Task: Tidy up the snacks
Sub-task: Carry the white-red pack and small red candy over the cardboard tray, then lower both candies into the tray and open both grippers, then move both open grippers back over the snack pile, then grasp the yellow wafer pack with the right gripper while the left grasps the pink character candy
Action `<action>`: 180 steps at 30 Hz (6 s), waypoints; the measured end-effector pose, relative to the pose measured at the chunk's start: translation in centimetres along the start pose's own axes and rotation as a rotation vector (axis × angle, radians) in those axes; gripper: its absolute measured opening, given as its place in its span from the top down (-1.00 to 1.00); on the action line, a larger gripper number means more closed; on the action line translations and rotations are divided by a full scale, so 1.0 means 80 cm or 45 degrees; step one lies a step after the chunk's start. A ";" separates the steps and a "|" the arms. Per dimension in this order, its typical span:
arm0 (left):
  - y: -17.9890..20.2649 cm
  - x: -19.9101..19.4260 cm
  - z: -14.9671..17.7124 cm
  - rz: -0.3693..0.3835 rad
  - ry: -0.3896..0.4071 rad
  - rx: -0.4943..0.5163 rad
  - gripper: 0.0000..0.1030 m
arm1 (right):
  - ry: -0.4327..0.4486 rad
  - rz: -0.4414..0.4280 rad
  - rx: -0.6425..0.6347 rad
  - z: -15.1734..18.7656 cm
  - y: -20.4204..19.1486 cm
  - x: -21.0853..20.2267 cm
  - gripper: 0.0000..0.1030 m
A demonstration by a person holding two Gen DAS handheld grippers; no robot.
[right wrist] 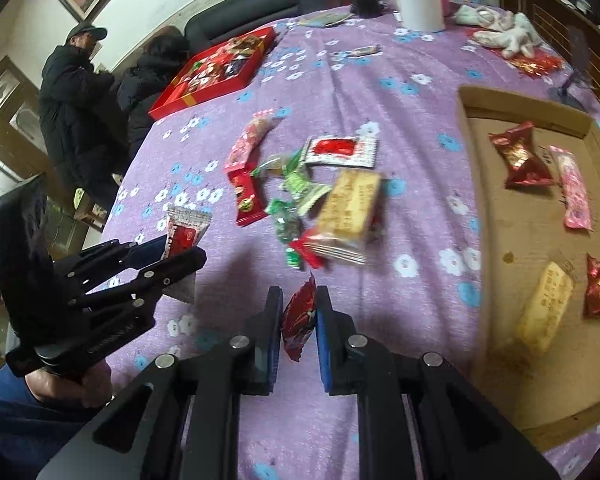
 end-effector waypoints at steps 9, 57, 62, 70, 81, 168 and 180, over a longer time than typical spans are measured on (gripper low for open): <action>0.049 0.020 -0.027 0.079 -0.015 0.060 0.44 | 0.024 0.047 0.129 0.006 0.059 -0.017 0.71; 0.244 0.215 -0.088 0.226 -0.242 0.262 0.45 | -0.083 0.178 0.415 0.030 0.287 -0.009 0.71; 0.243 0.224 -0.100 0.215 -0.229 0.243 0.45 | -0.065 0.187 0.379 0.003 0.297 -0.002 0.71; 0.241 0.235 -0.116 0.208 -0.197 0.222 0.45 | -0.062 0.195 0.367 -0.027 0.312 0.013 0.71; 0.248 0.232 -0.120 0.213 -0.169 0.258 0.43 | -0.039 0.224 0.343 -0.031 0.308 0.009 0.62; -0.122 0.124 -0.138 -0.203 -0.127 -0.087 0.48 | -0.090 0.162 0.160 -0.057 0.045 0.057 0.37; -0.113 0.038 -0.066 -0.196 -0.032 -0.071 0.52 | -0.110 0.081 -0.012 -0.024 0.016 0.041 0.37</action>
Point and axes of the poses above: each gripper's, at about its wrist camera, not at the fingertips, and x roughly the way its jaws point, y to its right, z to its underside, the point moved 3 cm from there along x, roughly the way its jaws point, and after that the axes turned 10 degrees about z, right-handed, at the moved point
